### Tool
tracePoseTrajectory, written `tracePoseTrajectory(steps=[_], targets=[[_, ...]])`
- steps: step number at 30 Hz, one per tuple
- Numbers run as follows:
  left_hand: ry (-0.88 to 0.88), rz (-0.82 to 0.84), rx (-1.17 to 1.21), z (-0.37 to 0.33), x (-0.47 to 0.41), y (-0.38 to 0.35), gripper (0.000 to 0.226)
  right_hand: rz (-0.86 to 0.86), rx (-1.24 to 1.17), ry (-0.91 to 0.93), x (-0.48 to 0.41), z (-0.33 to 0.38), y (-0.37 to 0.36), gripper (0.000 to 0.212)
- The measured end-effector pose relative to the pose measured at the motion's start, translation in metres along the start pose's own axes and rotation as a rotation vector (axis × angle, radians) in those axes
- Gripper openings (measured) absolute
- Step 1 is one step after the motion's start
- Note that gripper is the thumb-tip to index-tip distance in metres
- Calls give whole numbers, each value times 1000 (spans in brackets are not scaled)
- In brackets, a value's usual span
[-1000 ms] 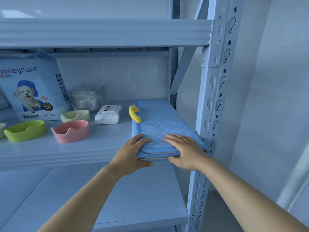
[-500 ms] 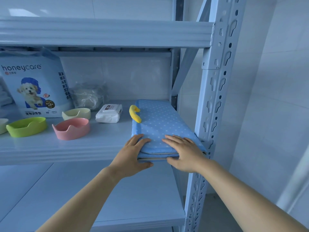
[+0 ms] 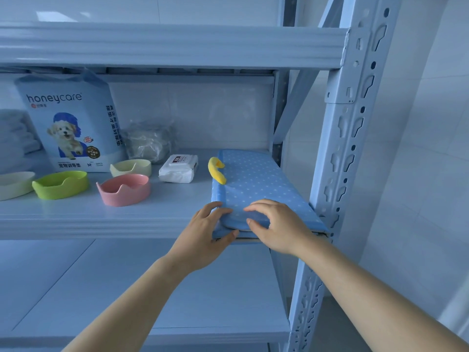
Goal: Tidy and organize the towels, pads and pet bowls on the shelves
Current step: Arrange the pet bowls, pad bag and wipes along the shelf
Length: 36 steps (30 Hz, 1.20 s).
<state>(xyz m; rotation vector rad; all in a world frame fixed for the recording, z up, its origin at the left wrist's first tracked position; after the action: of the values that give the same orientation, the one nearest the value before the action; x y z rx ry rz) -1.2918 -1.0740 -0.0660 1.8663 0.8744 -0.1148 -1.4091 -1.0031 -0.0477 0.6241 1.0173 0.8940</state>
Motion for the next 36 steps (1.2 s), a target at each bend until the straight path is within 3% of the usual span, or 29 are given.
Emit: tracePoseTrajectory(steps=[7, 11, 15, 21, 27, 36], targets=[[-13, 60, 9, 13, 1, 5, 58, 31, 42, -26, -13, 9, -16, 34], [-26, 129, 11, 20, -3, -2, 75, 174, 136, -34, -8, 6, -20, 69], [-46, 153, -10, 24, -11, -3, 77, 310, 287, -56, 0, -17, -20, 98], [-116, 42, 24, 17, -24, 8, 62, 223, 344, -36, -5, -19, -13, 72], [-127, -38, 13, 26, -33, 48, 57, 94, 325, 6, -24, 10, -16, 64], [-88, 85, -168, 57, -26, 33, 64, 143, 366, 16, -35, 21, -46, 67]])
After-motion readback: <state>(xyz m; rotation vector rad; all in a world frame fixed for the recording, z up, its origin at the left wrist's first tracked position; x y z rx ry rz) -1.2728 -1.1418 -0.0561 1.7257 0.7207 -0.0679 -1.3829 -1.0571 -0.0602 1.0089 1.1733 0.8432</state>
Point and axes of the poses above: each hand's wrist, its own x-axis away from the middle knuckle, its own y-axis out of the back of the hand, z = x × y, the point moved 10 cm from there along -x, towards the middle knuckle
